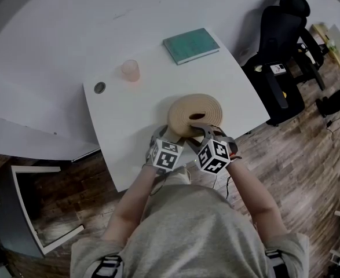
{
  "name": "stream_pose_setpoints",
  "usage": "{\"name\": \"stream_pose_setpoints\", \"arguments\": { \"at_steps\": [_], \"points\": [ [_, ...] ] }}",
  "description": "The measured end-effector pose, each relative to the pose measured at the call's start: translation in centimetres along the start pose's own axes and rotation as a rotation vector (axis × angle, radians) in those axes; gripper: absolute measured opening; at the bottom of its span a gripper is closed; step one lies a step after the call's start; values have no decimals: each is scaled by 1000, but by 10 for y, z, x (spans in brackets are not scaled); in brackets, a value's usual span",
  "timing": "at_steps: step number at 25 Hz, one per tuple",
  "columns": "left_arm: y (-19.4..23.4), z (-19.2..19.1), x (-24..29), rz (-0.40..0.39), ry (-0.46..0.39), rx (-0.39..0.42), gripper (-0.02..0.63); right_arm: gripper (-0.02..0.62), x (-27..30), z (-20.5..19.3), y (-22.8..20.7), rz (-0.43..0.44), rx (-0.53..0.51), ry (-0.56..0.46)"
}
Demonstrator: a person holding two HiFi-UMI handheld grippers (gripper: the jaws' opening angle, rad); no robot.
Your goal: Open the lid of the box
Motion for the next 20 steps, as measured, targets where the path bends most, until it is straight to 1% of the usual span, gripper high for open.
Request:
{"name": "stream_pose_setpoints", "arguments": {
  "at_steps": [5,11,20],
  "points": [
    [-1,0,1,7,-3,-1,301,169,-2,0,1,5,-12,2],
    [0,-2,1,12,3,-12,301,158,-8,4,0,34,0,-2],
    [0,-2,0,12,6,-15,301,131,-26,13,-6,42,16,-45]
  ]
}}
Point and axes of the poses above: the fingertips, and each gripper's own axes: x forward along the fingers, y to its left, z out of its top, the point moved 4 cm from there along -x, backward along the fingers, and after that the axes turned 11 degrees about z, right-handed, at the moved point
